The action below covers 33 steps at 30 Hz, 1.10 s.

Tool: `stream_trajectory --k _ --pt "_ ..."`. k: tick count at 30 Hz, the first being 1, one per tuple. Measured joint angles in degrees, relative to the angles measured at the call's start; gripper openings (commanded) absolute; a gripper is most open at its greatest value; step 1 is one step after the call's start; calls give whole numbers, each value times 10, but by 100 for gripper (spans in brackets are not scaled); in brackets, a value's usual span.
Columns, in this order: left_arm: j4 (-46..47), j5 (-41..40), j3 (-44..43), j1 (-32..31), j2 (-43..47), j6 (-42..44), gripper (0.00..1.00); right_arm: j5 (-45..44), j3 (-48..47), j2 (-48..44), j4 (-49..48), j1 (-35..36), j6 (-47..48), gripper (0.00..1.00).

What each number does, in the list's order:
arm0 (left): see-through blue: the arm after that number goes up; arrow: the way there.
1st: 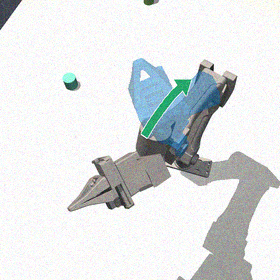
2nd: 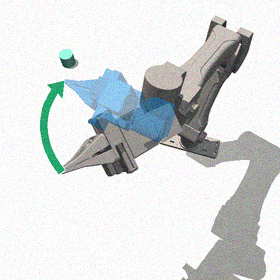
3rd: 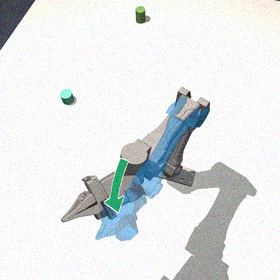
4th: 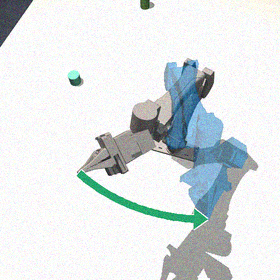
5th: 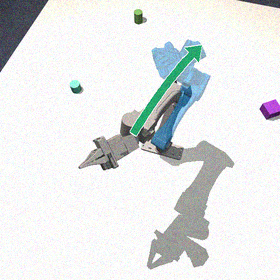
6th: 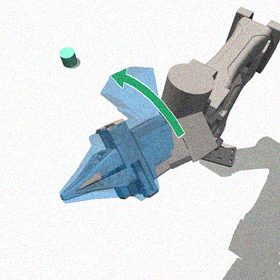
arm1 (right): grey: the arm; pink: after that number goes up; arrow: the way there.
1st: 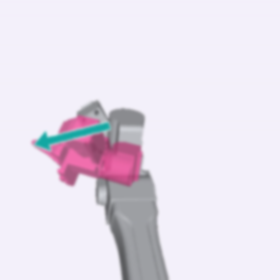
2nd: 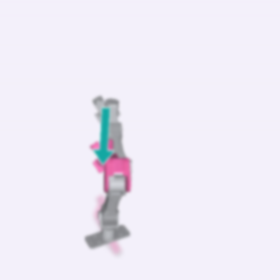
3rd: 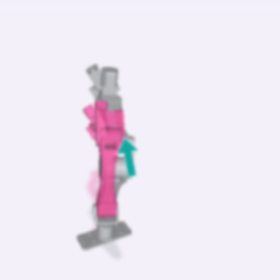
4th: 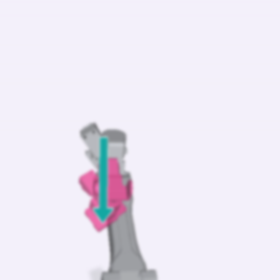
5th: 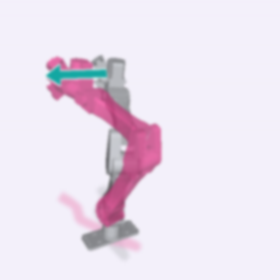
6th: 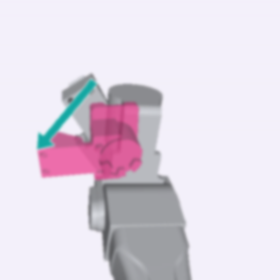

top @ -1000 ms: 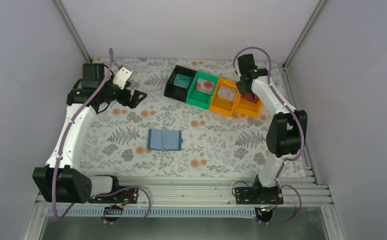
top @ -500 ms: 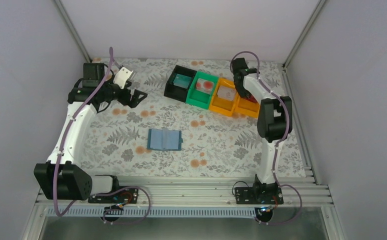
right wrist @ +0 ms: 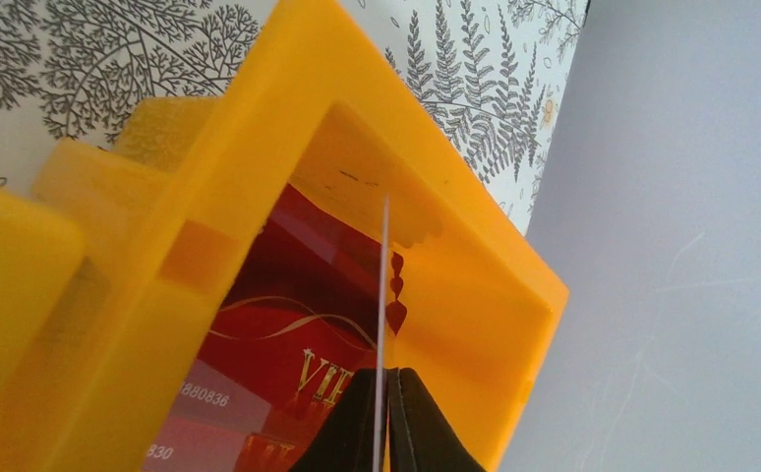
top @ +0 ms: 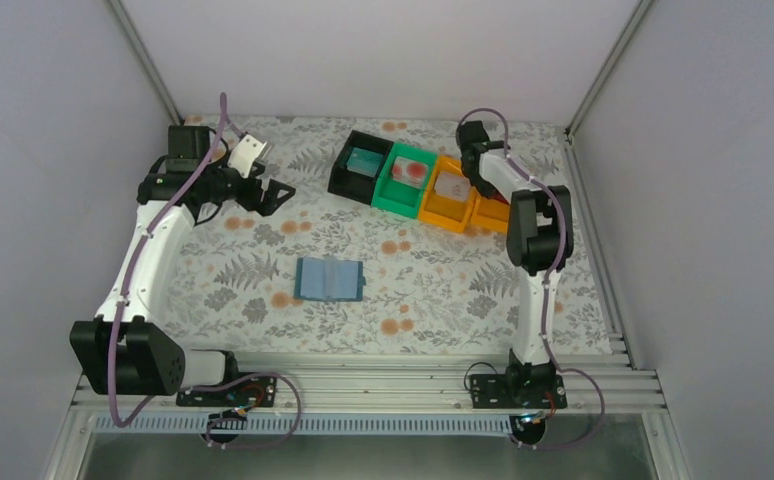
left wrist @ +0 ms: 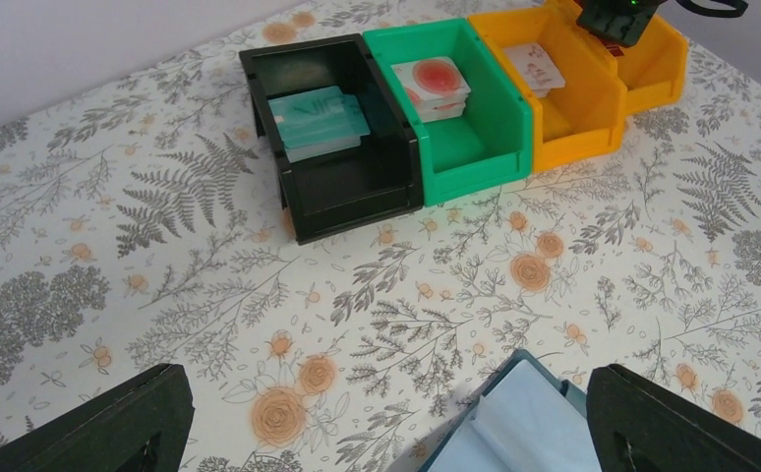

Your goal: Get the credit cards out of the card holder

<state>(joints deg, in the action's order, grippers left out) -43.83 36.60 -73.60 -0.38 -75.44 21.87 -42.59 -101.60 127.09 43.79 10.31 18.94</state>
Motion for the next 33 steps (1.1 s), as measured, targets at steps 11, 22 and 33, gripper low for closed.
stream_trajectory --k 11,22,33 --pt "-2 7 0 3 -10 0 100 -21 -1 1 -15 -2 17 66" --pt "-11 16 0 3 -13 5 100 -9 -2 -22 -22 -7 51 99" --pt "-14 25 0 4 -13 15 100 38 2 -43 -19 -15 90 99"
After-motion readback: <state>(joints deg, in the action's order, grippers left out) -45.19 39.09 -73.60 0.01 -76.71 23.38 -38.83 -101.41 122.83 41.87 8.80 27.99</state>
